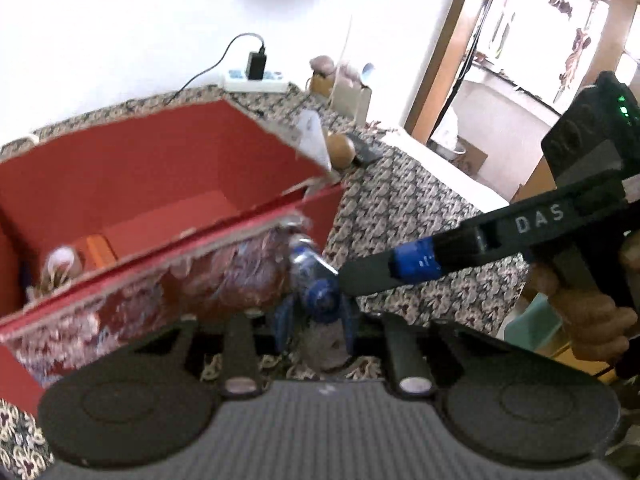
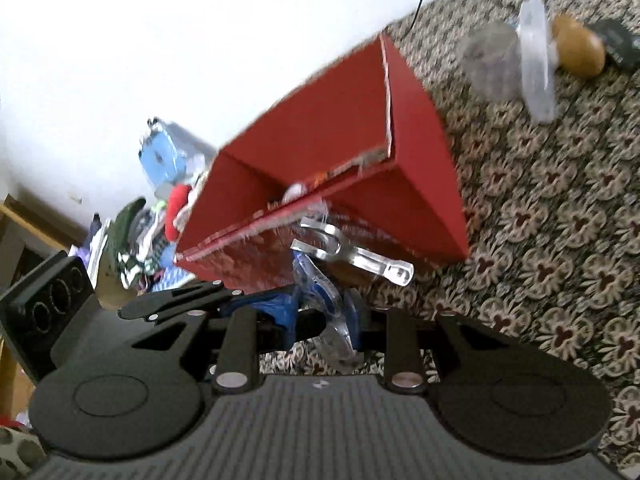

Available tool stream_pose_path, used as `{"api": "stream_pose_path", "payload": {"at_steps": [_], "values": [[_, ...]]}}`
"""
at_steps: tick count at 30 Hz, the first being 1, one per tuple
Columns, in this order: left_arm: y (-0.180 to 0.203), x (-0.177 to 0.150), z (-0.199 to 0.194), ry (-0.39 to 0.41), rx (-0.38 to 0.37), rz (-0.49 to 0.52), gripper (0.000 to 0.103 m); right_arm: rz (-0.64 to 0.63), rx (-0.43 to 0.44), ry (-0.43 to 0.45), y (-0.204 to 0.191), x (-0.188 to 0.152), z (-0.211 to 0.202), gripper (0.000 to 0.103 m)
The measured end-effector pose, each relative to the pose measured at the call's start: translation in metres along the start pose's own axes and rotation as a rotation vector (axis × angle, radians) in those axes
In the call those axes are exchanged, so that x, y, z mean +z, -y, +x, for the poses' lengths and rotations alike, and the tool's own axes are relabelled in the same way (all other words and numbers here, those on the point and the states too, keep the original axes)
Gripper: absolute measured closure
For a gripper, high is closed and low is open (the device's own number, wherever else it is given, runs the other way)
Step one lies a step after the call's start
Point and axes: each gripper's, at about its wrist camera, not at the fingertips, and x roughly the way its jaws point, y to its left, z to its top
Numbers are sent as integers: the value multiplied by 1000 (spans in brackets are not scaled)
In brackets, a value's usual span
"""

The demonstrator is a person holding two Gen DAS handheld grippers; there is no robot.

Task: Organize rigid objects
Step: 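Lift the metal clip with the right tool and carry it over the box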

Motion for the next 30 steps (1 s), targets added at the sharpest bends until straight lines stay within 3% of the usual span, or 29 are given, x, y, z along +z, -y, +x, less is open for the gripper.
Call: {"api": "stream_pose_path", "payload": {"at_steps": [1,3,8,10,15,20,26,28,30], "values": [[2,3,0,-1,-33,1,103,-5,12,9,-2,1,-3,96],[5,1,0,-34,-95,-3,103,3,67,8,-4,1,-5,97],[12,-17,31,-119,-88,23,103,-6,60,-42,2,-4,21,98],[5,-23,40,-145,-52,5,103,-21,13,-56,15,-9,31,99],[-17,-33,36,-157,-52,-61,103,83,-57,-24,48,-7,14,94],[-17,-32,49,-184,-68,-88,103,126,-189,-23,75,3,-4,93],[3,-17,73,-199,-73,-11,103,260,-223,-21,111,-3,-16,93],[9,-13,80,-201,-88,19,77,296,-197,-22,115,-4,-16,92],[17,-9,84,-200,-122,46,64,320,-180,-24,116,-3,-14,92]]}}
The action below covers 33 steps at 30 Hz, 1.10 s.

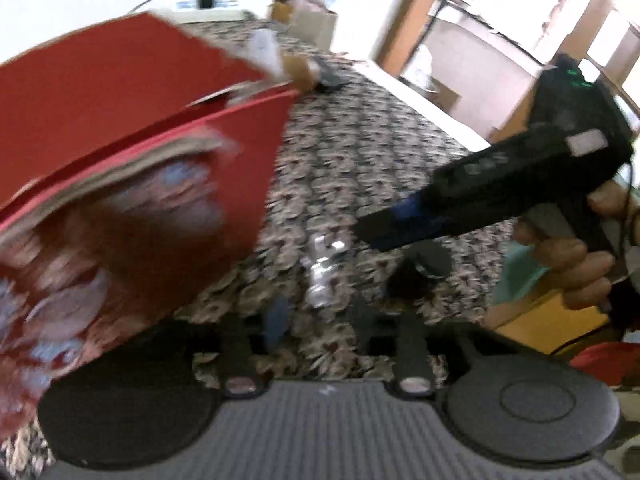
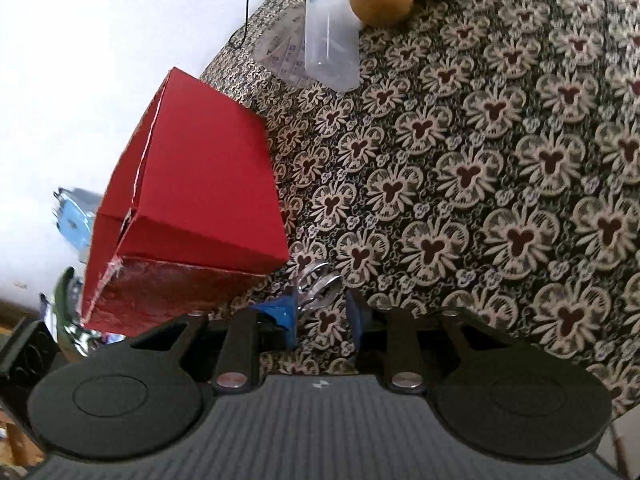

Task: Organize rigid objects
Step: 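Lift the metal clip with the right tool and carry it over the box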

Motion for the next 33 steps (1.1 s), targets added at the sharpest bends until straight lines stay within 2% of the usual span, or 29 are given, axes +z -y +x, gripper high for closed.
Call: {"api": "stream_pose_path", "payload": {"at_steps": [3,6,7,8,9,10,17,23,27,33], "values": [[10,6,6,-4,-6,40,60,45,29,-12,2,1,7,92],[11,10,21,-43,20,41,62,70,39,-40,1,2,15,91],[10,11,26,-53,28,37,75,72,39,-53,1,2,18,91],[8,12,30,-67,33,29,79,69,39,-62,-1,1,21,91],[6,13,33,-76,40,19,93,68,38,-67,-1,1,24,91],[4,13,34,-80,41,8,98,69,36,-69,-2,1,27,91],[0,13,29,-54,70,-19,98,79,44,-81,-2,2,41,93],[10,11,8,-16,68,37,98,55,75,-81,-14,-2,38,99],[18,18,-19,46,31,76,98,33,102,-41,-28,-7,15,101],[28,34,-65,183,16,123,98,-112,113,80,-72,-8,-30,101]]}}
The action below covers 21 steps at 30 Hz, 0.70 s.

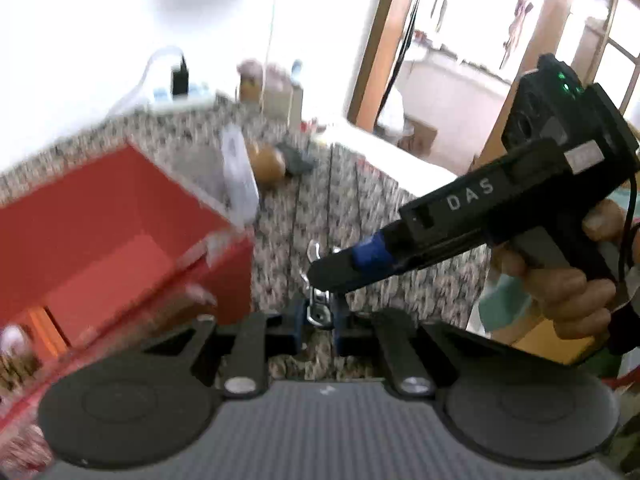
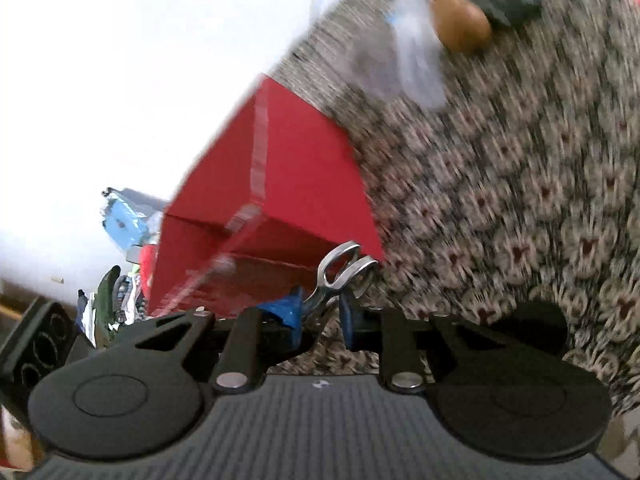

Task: Organize rigid objects
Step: 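Lift the metal clip with the right tool and carry it over the box, then lower the metal clip into the box and open the right tool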

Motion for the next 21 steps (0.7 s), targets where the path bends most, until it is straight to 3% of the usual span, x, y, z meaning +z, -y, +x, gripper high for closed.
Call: {"api": "stream_pose_path", "payload": {"at_steps": [5,10,15,21], "values": [[-7,21,-34,108,60,10,98,-149,53,70,-44,18,-10,101],[-33,37,-62,179,161,-30,98,-279,118,83,-87,49,13,102],[-69,42,-73,191,264,-102,98,-377,155,22,-121,74,49,102],[-118,31,-72,150,328,-250,98,-449,152,-113,-145,93,108,102]]}}
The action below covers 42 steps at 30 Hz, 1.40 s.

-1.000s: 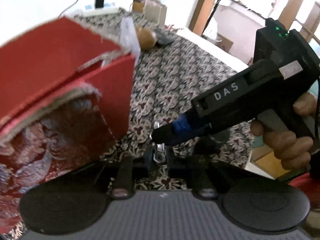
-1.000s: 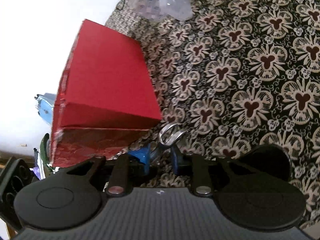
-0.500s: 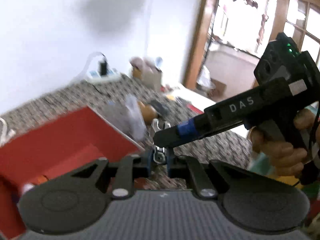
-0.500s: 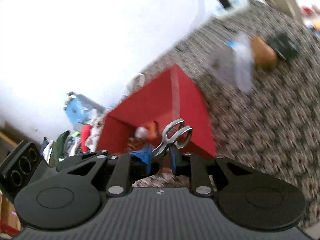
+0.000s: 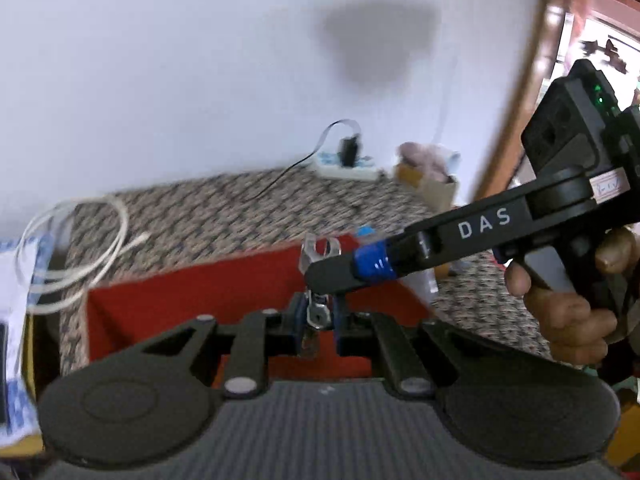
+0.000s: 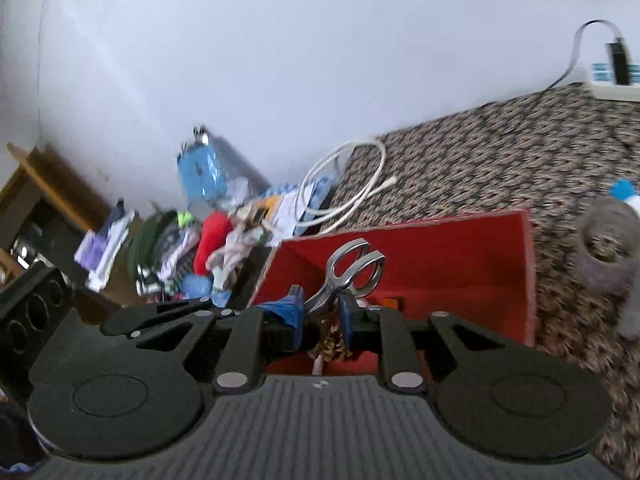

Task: Organize rigid objects
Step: 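Lower the metal clip into the box and open the right tool, then raise the right tool up out of the box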

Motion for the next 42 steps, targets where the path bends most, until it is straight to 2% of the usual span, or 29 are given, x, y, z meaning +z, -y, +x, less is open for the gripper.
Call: {"api": "stream_pose_path", "payload": {"at_steps": [5,12,16,20,26,30,38,40,42], "values": [[-22,-20,15,-101,61,-83,98,11,-5,-154,4,2,49,102],[-33,-46,42,-251,148,-148,97,25,-20,-361,11,-8,104,102],[-35,-53,52,-306,178,-171,97,30,-18,-440,14,-14,121,102],[-41,-53,54,-334,203,-208,95,27,-23,-476,13,-18,131,102],[-49,-57,54,-340,223,-239,89,16,-40,-517,16,-26,140,102],[-49,-59,55,-341,246,-248,87,-5,-25,-488,15,-26,134,101],[-48,-59,60,-337,284,-253,85,49,-68,-347,24,-23,121,101],[-45,-56,60,-338,297,-242,74,63,-76,-320,26,-23,118,101],[-42,-54,58,-325,305,-232,71,66,-85,-299,26,-23,117,102]]}}
